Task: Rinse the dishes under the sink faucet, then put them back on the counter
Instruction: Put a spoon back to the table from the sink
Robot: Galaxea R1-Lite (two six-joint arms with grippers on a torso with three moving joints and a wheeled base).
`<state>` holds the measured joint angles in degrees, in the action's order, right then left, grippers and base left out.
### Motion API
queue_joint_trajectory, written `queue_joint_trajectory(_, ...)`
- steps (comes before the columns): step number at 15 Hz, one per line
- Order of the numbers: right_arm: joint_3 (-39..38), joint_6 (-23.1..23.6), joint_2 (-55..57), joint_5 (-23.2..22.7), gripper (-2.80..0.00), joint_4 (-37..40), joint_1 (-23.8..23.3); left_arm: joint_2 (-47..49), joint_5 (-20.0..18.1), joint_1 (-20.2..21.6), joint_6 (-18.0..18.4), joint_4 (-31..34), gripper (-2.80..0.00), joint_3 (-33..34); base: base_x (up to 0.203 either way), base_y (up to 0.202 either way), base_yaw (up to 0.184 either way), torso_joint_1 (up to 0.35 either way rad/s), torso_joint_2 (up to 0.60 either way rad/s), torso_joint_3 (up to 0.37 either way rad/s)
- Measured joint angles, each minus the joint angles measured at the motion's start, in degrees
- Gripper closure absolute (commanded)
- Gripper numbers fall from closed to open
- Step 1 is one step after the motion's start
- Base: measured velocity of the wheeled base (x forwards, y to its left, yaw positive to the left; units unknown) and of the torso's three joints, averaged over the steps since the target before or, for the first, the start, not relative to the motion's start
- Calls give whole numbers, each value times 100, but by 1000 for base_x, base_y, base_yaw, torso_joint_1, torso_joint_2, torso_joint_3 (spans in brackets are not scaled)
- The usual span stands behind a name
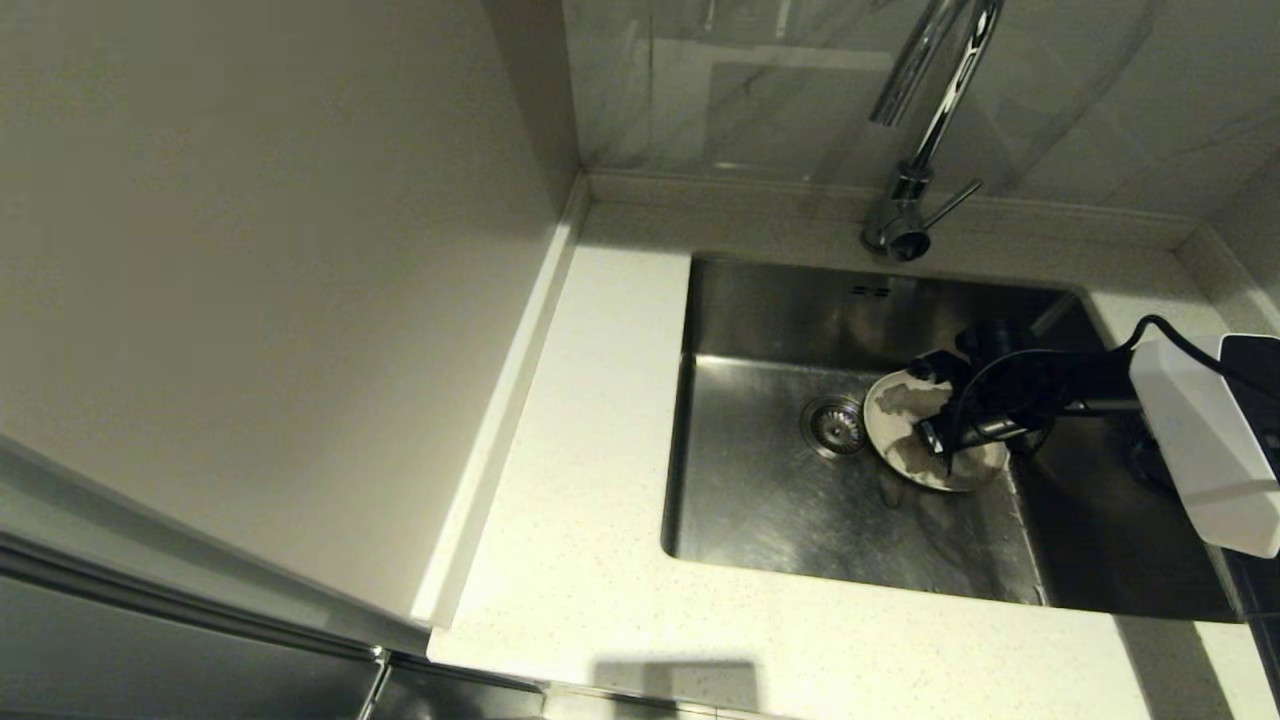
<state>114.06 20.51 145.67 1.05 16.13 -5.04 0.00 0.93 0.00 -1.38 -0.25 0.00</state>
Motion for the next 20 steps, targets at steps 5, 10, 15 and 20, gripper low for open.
queue_joint_trajectory(5,-2,2,-56,0,0,4,-104,0,2,-3,1,1,0,0,0,0,0,0,0,0)
queue_joint_trajectory(10,-27,-25,-337,7,0,7,-128,0,1,0,0,3,0,0,0,0,0,0,0,0)
queue_joint_trajectory(15,-170,-113,-1350,29,0,34,-128,0,1,0,1,1,0,0,0,0,0,0,0,0)
queue_joint_trajectory(20,-2153,-194,-2327,277,0,-637,-60,0,0,-2,0,3,0,0,0,0,0,0,0,0)
